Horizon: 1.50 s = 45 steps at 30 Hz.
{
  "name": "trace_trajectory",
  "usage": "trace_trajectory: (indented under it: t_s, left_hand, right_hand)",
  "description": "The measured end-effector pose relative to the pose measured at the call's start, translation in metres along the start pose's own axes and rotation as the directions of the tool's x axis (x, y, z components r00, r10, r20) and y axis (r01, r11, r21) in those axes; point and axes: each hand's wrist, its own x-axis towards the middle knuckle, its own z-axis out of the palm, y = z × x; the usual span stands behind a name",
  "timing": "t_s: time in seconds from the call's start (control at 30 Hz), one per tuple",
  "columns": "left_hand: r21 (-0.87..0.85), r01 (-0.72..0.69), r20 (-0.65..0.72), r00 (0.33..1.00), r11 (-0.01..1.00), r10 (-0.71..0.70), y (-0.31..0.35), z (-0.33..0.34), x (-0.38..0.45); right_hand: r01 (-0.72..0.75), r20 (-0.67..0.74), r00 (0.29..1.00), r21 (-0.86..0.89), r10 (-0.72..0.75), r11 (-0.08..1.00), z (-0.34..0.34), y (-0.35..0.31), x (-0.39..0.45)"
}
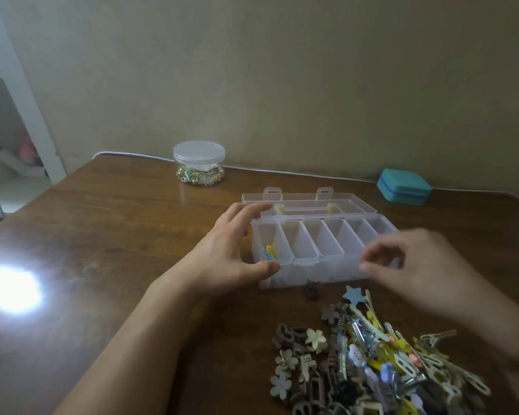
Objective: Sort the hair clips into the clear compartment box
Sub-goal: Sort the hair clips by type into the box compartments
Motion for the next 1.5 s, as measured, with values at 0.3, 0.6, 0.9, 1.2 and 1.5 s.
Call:
trace_trajectory:
  t_s: [0.3,0.6,0.9,1.2,1.5]
  left_hand:
    - [-0.006,0.010,0.014,1.000,1.000,-0.010,0.002,0.000,0.000]
    - [-0.012,0.016,0.015,1.000,1.000,-0.016,0.000,0.000,0.000]
    - [-0.020,0.025,0.025,0.999,0.999,-0.025,0.001,-0.001,-0.001]
    - [-0.019,0.024,0.016,1.000,1.000,-0.023,0.001,0.001,0.000]
    - [-0.027,-0.012,-0.002,1.000,1.000,0.012,-0.003,0.001,0.000]
  right_hand:
    - [-0.139,0.114,0.984,0.009,0.137,0.990,0.029,0.020,-0.018]
    - [-0.176,0.053,0.984,0.170,0.170,0.970,0.023,0.027,-0.017]
    - [0.065,-0.107,0.994,0.369,-0.027,0.927,0.010,-0.036,0.037]
    - [0.167,-0.215,0.970,0.235,-0.116,0.957,0.018,-0.026,0.036]
    - [0.027,0.247,0.969,-0.201,0.024,0.979,0.011,0.003,-0.004]
